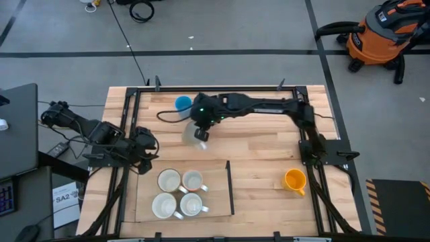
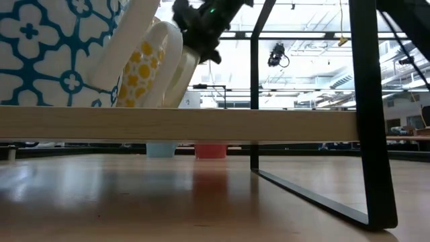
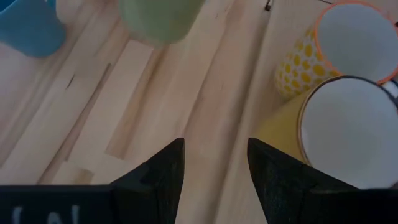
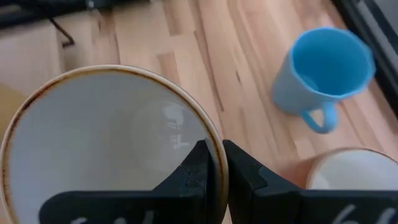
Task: Place coffee mugs
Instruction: Put the light green mug on the shelf
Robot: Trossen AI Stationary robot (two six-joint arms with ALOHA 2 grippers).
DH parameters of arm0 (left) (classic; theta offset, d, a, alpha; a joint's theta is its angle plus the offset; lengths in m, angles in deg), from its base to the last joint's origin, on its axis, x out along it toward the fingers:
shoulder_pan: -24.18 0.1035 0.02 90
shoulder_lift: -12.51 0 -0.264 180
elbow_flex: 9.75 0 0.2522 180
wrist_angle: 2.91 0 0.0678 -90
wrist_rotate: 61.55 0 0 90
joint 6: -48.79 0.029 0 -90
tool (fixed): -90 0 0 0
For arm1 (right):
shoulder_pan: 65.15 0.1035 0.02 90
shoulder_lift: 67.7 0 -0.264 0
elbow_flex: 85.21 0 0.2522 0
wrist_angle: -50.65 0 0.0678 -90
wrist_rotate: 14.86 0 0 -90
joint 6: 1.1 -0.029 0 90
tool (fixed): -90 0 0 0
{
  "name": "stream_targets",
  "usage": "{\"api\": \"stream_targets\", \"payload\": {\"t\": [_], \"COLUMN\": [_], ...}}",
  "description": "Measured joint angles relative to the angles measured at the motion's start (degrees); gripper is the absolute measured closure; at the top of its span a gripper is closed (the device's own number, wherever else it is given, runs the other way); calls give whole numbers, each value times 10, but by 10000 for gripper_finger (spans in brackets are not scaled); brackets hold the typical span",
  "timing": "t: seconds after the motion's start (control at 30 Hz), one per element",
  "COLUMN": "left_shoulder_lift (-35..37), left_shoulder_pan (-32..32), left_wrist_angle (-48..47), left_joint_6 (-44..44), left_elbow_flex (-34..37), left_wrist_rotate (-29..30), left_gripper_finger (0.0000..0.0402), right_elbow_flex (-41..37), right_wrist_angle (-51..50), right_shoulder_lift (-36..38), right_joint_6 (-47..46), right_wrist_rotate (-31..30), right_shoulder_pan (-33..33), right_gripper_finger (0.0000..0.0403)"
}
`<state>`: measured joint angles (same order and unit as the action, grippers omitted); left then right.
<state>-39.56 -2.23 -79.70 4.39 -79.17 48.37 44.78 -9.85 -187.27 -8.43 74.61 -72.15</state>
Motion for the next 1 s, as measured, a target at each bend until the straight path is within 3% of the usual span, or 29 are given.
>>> {"api": "stream_targets", "payload": {"t": [0.5,1.0], "left_shoulder_lift": [0,0], "left_shoulder_pan": [0,0], "left_wrist_angle": [38,57], "left_joint_6": [0,1], "left_elbow_flex": [0,0], "left_wrist_rotate": [0,0], "left_gripper_finger": [221,221], "right_elbow_flex": [22,23], "right_wrist_angle": [-26,-27], "right_shoulder_lift": [-103,-104], "right_joint_6": [46,45], "right_wrist_rotate": [6,8], "right_shoulder_pan": [-1,-1], "right_gripper_finger": [367,356]}}
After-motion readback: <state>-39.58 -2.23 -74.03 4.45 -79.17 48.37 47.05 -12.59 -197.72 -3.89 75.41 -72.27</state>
